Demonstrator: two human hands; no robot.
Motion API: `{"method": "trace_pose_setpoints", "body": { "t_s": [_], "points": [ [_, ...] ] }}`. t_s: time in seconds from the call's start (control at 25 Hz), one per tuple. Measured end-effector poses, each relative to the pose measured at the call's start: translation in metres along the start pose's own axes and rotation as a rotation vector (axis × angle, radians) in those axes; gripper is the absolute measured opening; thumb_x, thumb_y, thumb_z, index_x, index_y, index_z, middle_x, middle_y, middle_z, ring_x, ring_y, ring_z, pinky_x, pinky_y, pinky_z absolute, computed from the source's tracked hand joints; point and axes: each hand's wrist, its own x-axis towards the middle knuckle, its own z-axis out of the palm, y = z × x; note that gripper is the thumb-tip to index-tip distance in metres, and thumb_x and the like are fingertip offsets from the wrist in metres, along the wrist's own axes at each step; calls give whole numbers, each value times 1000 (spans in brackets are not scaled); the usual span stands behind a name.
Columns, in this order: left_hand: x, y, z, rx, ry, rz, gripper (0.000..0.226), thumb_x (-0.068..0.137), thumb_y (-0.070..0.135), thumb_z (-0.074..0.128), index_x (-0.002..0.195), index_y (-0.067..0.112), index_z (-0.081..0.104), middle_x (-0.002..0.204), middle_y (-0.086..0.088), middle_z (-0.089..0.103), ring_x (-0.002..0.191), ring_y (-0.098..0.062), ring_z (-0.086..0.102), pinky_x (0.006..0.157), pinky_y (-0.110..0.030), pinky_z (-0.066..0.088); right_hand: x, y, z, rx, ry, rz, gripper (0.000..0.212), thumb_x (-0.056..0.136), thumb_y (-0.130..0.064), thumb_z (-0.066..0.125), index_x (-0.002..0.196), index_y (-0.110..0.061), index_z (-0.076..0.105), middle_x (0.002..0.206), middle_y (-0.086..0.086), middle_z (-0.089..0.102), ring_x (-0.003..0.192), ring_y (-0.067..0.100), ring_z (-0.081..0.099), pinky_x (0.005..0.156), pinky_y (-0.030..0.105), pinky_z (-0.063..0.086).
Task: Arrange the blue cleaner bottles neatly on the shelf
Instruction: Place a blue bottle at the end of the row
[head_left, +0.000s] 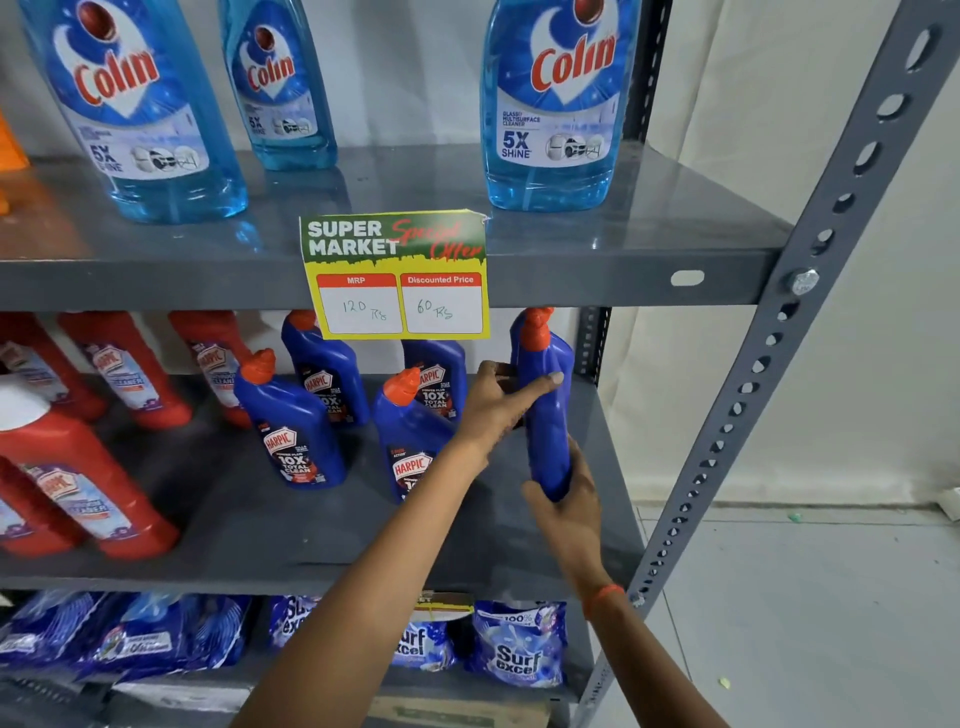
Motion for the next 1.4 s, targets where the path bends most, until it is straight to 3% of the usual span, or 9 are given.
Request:
{"method": "trace_pose_setpoints", "body": {
  "t_s": [0.08, 0.28, 0.52, 0.64, 0.72, 0.8, 0.96, 1.2, 1.4],
  "points": [
    [2, -2, -6, -178, -175, -45, 46, 77, 36, 71, 109, 7, 57, 99, -6, 68, 95, -24, 63, 87, -37, 51, -2, 2, -5, 68, 30, -41, 49, 68, -24, 62, 104, -54, 48, 83, -4, 60, 65, 10, 57, 54, 22, 52],
    [6, -19, -8, -327, -356, -11, 15, 88, 26, 59, 97, 17, 66, 90, 5, 74, 88, -10, 68, 76, -19, 54, -6, 8, -12, 98, 63, -53, 43, 69, -27, 58, 111, -30, 47, 109, 4, 49, 91, 5, 56, 63, 17, 53],
    [4, -24, 3, -68, -212, 148, 40, 76, 16, 74, 110, 3, 58, 111, -21, 67, 99, -33, 64, 90, -42, 52, 2, 22, -11, 155, 107, 71, 43, 84, -6, 57, 121, -21, 42, 108, 9, 59, 97, 20, 60, 81, 34, 55],
    [2, -32, 7, -82, -171, 224, 42, 75, 12, 74, 110, 4, 53, 108, -22, 66, 100, -35, 64, 90, -43, 53, 13, 18, -8, 204, 75, 67, 41, 85, 1, 54, 119, -17, 42, 102, 4, 59, 92, 13, 59, 74, 19, 55],
    [4, -37, 8, -48, -126, 251, 42, 76, 10, 74, 110, 2, 50, 107, -23, 65, 97, -33, 65, 86, -40, 54, 26, 18, -9, 197, 56, 53, 37, 84, 4, 54, 114, -15, 45, 101, 6, 59, 90, 12, 60, 73, 19, 54],
    [7, -44, 7, -25, -79, 256, 43, 76, 11, 74, 110, 4, 49, 104, -16, 65, 90, -20, 66, 80, -28, 56, 38, 20, -8, 176, 61, 55, 33, 83, 6, 54, 113, -8, 46, 104, 18, 59, 92, 25, 60, 80, 32, 54],
    [16, -55, 3, -50, -82, 253, 33, 77, 22, 74, 102, 28, 53, 97, 5, 67, 85, -1, 67, 71, -17, 55, 44, 27, -4, 144, 63, 71, 32, 84, 6, 52, 113, -6, 47, 105, 21, 60, 93, 29, 59, 82, 39, 53],
    [4, -115, -1, 20, -166, 178, 38, 81, 19, 70, 114, 17, 52, 110, -4, 65, 103, -15, 62, 85, -19, 49, 42, 40, -7, 39, 57, 124, 29, 86, 1, 50, 114, -6, 51, 102, 15, 62, 92, 26, 58, 83, 39, 49],
    [1, -124, -6, 90, -212, 130, 38, 80, 10, 70, 114, 8, 53, 105, -5, 65, 95, -14, 61, 78, -7, 46, 35, 37, -10, -94, 91, 175, 32, 83, 8, 43, 111, -2, 52, 104, 18, 62, 95, 28, 56, 84, 36, 46]
  ]
}}
